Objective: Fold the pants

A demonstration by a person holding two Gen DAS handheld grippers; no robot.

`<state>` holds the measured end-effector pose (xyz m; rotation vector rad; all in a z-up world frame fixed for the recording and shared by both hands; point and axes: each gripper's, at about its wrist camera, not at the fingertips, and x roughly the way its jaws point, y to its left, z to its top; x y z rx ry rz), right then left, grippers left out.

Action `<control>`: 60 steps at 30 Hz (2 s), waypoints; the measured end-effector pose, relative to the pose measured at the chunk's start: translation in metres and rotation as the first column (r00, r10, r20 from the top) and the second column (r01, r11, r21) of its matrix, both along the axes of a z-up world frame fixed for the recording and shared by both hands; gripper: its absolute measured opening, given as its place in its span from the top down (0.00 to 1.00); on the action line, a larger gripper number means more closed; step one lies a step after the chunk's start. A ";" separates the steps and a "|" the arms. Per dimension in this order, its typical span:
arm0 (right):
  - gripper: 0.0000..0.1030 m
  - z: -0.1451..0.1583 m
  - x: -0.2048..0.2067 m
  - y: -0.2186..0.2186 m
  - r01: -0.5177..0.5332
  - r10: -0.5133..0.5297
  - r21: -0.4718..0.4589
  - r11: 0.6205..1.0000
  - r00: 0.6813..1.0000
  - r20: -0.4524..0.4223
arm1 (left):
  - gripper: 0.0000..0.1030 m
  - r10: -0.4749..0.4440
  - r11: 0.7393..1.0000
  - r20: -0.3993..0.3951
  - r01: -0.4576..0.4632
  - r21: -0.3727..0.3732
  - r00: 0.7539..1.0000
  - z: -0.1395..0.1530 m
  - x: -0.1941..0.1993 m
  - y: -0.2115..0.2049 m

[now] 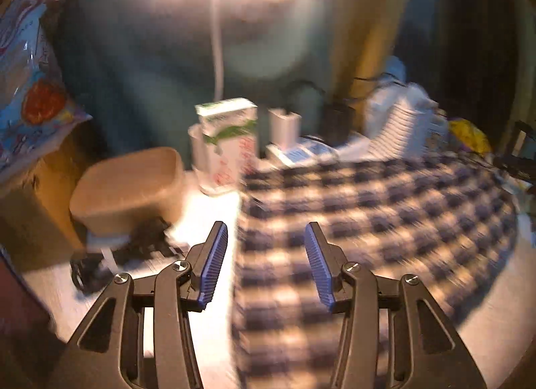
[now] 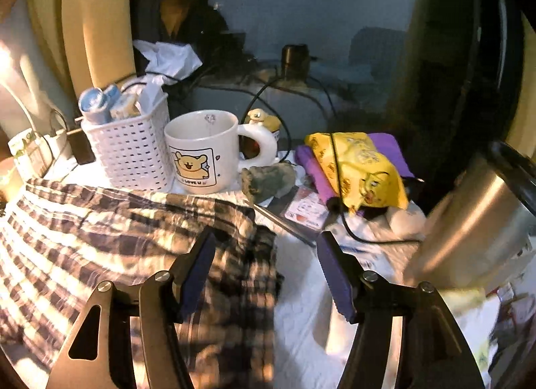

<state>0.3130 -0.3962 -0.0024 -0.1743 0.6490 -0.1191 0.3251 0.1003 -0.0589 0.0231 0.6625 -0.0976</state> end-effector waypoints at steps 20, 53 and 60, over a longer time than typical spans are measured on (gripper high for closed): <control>0.36 -0.028 -0.104 -0.026 0.032 -0.024 0.128 0.991 0.998 -0.059 | 0.23 -0.201 0.975 -0.088 0.208 0.080 0.976 -0.061 -0.109 -0.132; 0.77 -0.006 -0.118 0.007 -0.102 0.113 0.182 0.978 0.992 -0.052 | 0.94 -0.229 0.969 -0.173 0.241 0.050 0.958 -0.042 -0.131 -0.130; 0.77 -0.021 -0.151 -0.004 -0.067 0.079 0.130 0.989 0.993 -0.092 | 0.92 -0.258 0.965 -0.249 0.259 -0.032 0.933 -0.063 -0.168 -0.143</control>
